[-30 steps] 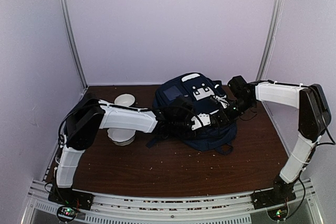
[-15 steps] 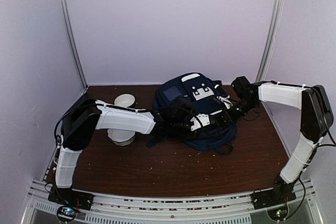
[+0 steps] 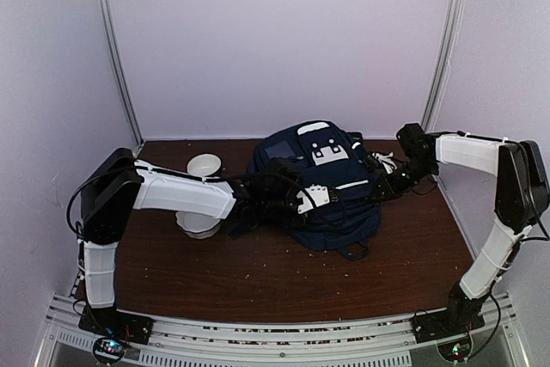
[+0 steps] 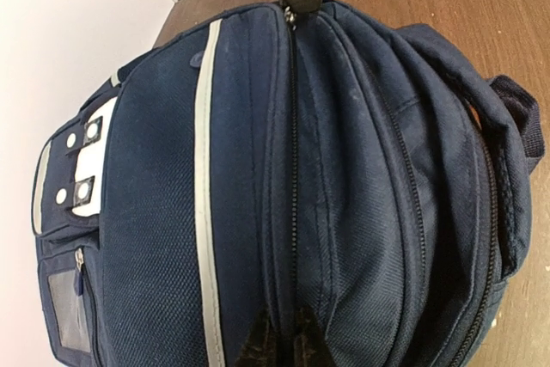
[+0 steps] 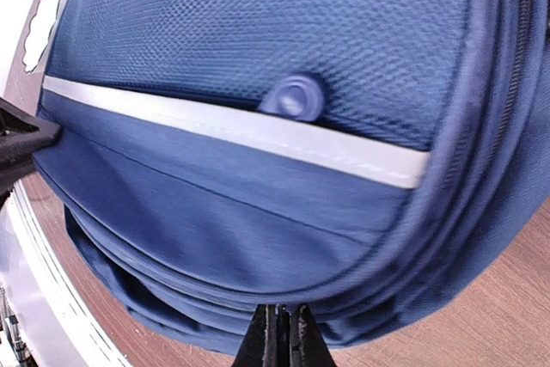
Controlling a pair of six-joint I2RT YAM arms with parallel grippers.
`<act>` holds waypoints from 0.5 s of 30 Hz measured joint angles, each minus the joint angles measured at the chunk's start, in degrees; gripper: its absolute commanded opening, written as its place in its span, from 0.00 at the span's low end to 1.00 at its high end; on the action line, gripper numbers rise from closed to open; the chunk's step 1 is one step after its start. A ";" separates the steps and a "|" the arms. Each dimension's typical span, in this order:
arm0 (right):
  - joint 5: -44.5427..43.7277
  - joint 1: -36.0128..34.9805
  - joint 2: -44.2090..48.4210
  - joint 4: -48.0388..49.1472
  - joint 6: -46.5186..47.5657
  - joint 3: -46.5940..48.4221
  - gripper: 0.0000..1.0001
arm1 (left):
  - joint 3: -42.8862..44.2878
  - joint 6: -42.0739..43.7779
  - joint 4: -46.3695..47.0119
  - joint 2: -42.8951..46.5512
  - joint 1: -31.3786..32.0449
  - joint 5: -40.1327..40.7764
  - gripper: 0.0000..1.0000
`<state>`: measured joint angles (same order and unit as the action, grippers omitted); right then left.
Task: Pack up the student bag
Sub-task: Zip the upper front pocket of the student bag.
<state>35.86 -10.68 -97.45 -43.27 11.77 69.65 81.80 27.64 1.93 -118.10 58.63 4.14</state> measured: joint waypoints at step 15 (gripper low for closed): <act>1.75 -8.41 1.27 2.16 1.31 -1.14 0.01 | -10.84 -2.60 -3.76 9.05 -4.76 1.95 0.32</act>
<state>37.60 -19.09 -96.18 -41.10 13.08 68.51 70.96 25.04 -1.83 -109.06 53.87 6.09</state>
